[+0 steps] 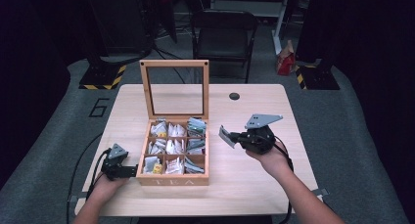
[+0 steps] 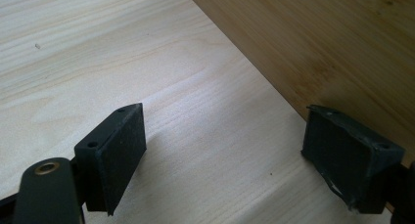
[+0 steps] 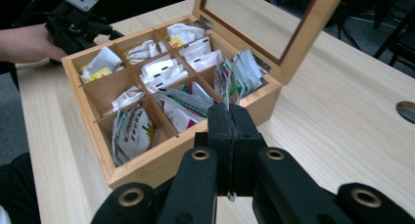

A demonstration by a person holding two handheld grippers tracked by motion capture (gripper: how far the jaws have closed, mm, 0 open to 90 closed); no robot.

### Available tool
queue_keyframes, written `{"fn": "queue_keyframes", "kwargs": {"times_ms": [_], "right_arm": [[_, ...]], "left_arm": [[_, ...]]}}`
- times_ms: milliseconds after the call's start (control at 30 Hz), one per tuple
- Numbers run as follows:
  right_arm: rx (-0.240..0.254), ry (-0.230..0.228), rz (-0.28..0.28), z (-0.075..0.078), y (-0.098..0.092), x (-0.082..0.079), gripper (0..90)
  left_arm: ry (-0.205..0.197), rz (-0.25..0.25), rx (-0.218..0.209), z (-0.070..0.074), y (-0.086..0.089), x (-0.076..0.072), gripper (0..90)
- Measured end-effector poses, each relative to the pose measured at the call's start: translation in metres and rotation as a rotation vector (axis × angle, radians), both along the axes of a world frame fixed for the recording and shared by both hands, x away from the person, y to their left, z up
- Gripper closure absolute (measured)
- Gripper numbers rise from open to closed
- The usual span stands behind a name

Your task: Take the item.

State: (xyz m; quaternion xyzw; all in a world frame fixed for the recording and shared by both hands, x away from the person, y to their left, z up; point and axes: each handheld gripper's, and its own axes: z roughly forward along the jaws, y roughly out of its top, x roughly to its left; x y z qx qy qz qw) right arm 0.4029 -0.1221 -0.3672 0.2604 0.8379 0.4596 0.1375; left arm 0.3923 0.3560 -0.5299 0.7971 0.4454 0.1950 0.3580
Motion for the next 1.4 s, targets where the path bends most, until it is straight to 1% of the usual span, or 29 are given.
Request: {"fn": "queue_keyframes", "kwargs": {"times_ms": [33,167,200,267,333,367,433,533,767,800,967,1100,1167,1233,1267,1300,1400], "right_arm": [[0.002,0.003,-0.010,0.000,-0.002,0.000,89.6],[-0.005,-0.007,-0.026,0.000,-0.011,0.000,89.5],[-0.009,-0.004,-0.041,-0.001,-0.016,0.000,89.6],[-0.010,-0.003,-0.054,-0.001,-0.021,0.000,89.6],[-0.012,-0.010,-0.056,-0.001,-0.024,0.000,89.5],[-0.009,-0.005,-0.066,-0.001,-0.027,0.000,89.5],[-0.008,-0.011,-0.082,-0.001,-0.035,0.000,89.6],[-0.010,-0.012,-0.090,-0.002,-0.039,0.000,89.5],[-0.012,-0.005,-0.129,-0.007,-0.053,-0.001,89.5],[-0.016,-0.010,-0.128,-0.008,-0.055,-0.001,89.5],[-0.015,0.000,-0.149,-0.012,-0.059,0.000,89.5],[-0.021,0.000,-0.154,-0.016,-0.061,0.000,89.5],[-0.026,-0.007,-0.160,-0.018,-0.062,0.000,89.5],[-0.032,0.000,-0.170,-0.024,-0.063,0.001,89.6],[-0.032,0.000,-0.170,-0.024,-0.063,0.001,89.6],[-0.041,0.004,-0.173,-0.028,-0.064,0.001,89.5],[-0.045,0.009,-0.177,-0.032,-0.064,0.001,89.5]], "left_arm": [[0.000,0.000,0.000,0.000,0.000,0.000,15.8],[0.000,0.000,0.000,0.000,0.000,0.000,15.8],[0.000,0.000,0.000,0.000,0.000,0.000,15.8],[0.001,0.000,0.000,0.000,0.000,0.000,15.8],[0.001,0.000,0.000,0.000,0.000,0.000,15.8],[0.000,0.000,0.000,0.000,0.000,0.000,15.8],[0.000,0.000,0.000,0.000,0.000,0.000,15.8],[0.000,0.000,0.000,0.000,0.000,0.000,15.8],[0.000,0.000,0.000,0.000,0.000,0.000,15.8],[0.000,0.000,0.001,0.000,0.000,0.000,15.8],[0.000,0.000,0.000,0.000,0.000,0.000,15.9],[0.000,0.000,0.000,0.000,0.000,0.000,15.8],[0.000,0.000,0.001,0.000,0.000,0.000,15.8],[0.000,0.000,0.001,0.000,0.000,0.000,15.8],[0.000,0.000,0.000,0.000,0.000,0.000,15.8],[0.001,0.000,0.001,0.000,0.000,0.000,15.8],[0.000,0.000,0.000,0.000,0.000,0.000,15.8]]}}
